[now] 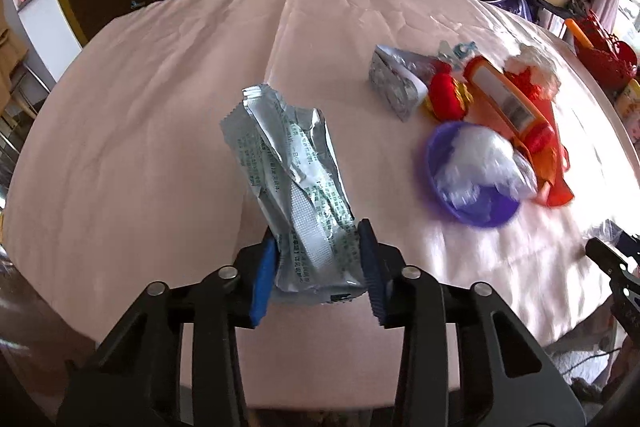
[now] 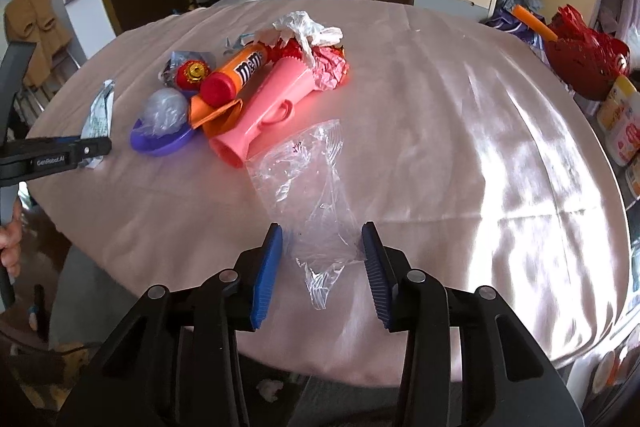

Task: Collect trash
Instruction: 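Grasp the silver foil wrapper with the left tool while the right tool grasps the clear bag, then lower wrapper and clear bag into the bin and open both tools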

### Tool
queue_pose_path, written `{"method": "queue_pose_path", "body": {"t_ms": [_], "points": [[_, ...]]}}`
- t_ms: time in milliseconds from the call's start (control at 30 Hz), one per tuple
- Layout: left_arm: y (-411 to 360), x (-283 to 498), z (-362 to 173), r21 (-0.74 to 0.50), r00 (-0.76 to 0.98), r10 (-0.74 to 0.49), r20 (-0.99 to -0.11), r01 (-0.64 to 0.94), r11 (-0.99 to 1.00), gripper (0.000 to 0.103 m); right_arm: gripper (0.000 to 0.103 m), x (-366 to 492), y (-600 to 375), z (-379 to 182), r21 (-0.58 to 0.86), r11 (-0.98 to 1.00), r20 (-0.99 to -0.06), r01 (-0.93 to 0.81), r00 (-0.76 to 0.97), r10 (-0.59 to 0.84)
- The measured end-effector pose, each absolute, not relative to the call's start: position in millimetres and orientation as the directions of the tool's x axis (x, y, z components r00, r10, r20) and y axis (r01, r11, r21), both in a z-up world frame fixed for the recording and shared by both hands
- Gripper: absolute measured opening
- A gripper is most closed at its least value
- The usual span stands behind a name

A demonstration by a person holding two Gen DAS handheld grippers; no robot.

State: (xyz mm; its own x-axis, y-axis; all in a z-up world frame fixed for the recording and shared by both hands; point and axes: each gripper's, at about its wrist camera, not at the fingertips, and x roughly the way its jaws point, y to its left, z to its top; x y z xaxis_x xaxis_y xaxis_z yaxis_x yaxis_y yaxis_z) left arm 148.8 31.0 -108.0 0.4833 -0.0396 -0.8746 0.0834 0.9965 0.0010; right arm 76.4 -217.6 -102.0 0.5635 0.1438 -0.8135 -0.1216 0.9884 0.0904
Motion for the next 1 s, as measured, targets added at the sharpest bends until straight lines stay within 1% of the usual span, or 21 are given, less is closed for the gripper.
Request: {"method": "queue_pose_path", "body": {"t_ms": [133, 267, 533, 733, 1000], "points": [[29.9, 124.9, -101.8, -0.046, 0.460, -0.090, -0.883, 0.105, 0.993, 0.035, 0.042, 62.1, -220.1, -93.0, 0.128, 0.984, -0.807, -0.121, 0.563, 0.175], [24.1, 94.5, -86.1, -0.084, 0.468, -0.136, -0.873, 0.132, 0.988, 0.035, 0.042, 45.2, -218.7, -79.9, 0.170, 0.978, -0.790, -0.122, 0.576, 0.210], [5.2, 23.6, -65.5, -0.119, 0.491, -0.207, -0.846, 0.203, 0.972, 0.035, 0.042, 13.5, -212.3, -70.8, 0.248, 0.961, -0.773, -0.125, 0.572, 0.274], [-10.5, -17.5, -84.3, -0.133, 0.456, -0.230, -0.859, 0.234, 0.963, 0.035, 0.042, -11.4, -207.0, -82.6, 0.295, 0.948, -0.782, -0.121, 0.539, 0.313], [-23.4, -48.2, -121.0, -0.155, 0.383, -0.249, -0.890, 0.260, 0.953, 0.035, 0.042, -39.1, -200.9, -111.7, 0.357, 0.930, -0.798, -0.091, 0.487, 0.354]]}}
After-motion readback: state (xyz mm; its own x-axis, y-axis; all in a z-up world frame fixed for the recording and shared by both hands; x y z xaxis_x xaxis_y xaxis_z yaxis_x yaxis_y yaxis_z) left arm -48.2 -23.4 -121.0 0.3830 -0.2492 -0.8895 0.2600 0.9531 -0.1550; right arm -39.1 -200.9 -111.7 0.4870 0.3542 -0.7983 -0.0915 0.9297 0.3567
